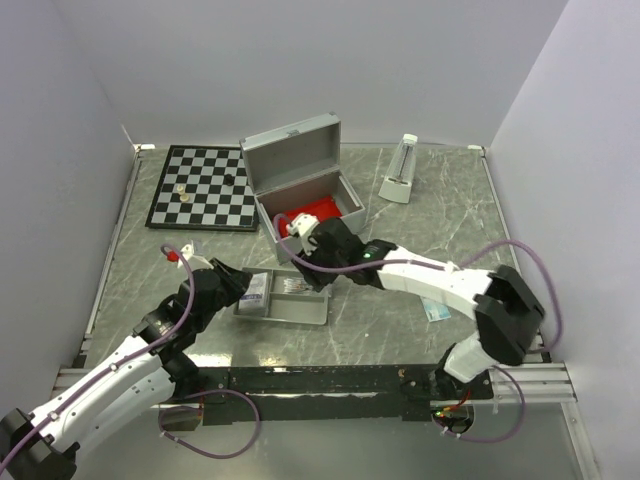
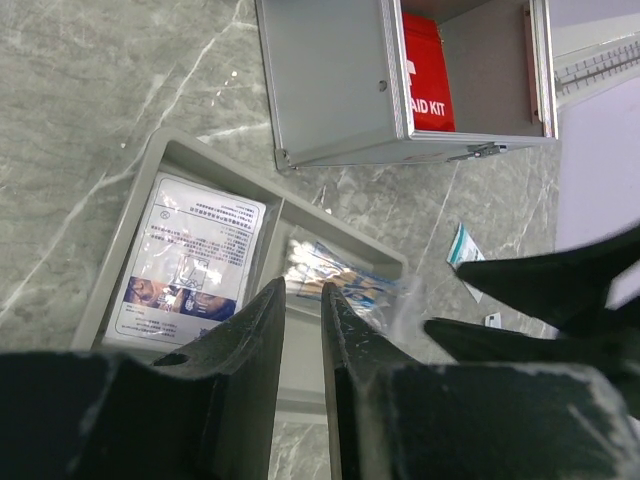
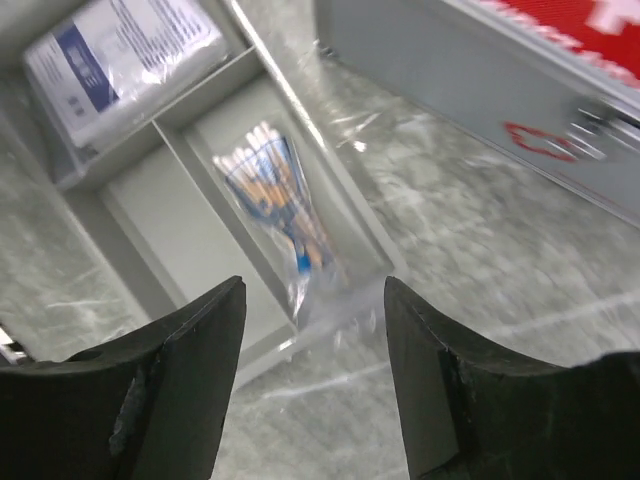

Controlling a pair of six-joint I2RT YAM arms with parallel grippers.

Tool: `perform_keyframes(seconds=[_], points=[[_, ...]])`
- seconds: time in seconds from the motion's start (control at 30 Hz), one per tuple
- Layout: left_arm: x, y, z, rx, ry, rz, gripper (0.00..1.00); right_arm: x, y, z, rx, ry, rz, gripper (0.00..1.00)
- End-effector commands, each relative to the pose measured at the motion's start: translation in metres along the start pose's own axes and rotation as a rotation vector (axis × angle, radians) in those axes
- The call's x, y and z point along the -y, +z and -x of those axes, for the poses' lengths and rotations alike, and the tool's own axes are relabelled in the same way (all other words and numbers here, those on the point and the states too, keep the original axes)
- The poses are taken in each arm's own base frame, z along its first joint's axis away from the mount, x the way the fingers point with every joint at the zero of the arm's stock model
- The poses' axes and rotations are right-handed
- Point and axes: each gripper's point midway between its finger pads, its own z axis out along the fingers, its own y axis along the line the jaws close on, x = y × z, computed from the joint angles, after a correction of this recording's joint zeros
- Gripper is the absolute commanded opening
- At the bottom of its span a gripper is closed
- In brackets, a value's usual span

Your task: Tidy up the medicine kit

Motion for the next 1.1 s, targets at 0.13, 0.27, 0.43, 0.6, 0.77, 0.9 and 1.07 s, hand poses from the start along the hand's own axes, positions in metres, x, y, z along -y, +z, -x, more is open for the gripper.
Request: perform_keyframes(seconds=[0.13, 0.27, 0.43, 0.6, 0.77, 0.9, 1.07], points=[[0.005, 0.002, -0.003, -0.007, -0.018, -0.039, 0.27, -0.009, -0.045, -0.01, 0.108, 0.184, -0.003, 0.42], [0.004, 0.007, -0.008, -0.022, -0.017, -0.026, 0.26, -0.011, -0.029, -0.04, 0.04, 0.252, -0.017, 0.08], [0.003, 0.01, -0.012, -0.043, -0.01, -0.009, 0.25, 0.0, -0.012, -0.038, 0.032, 0.299, -0.088, 0.0], [0.001, 0.009, -0.014, -0.054, -0.017, -0.006, 0.25, 0.007, 0.008, -0.032, 0.015, 0.31, -0.134, 0.0], [0.001, 0.004, -0.013, -0.053, -0.029, -0.018, 0.25, 0.016, 0.022, -0.033, -0.001, 0.332, -0.184, 0.0], [-0.004, 0.004, -0.017, -0.059, -0.036, -0.015, 0.25, 0.015, 0.034, -0.033, -0.016, 0.346, -0.166, 0.0], [-0.006, 0.006, -0.024, -0.091, -0.026, -0.01, 0.24, 0.007, 0.051, -0.029, -0.04, 0.341, -0.116, 0.0]])
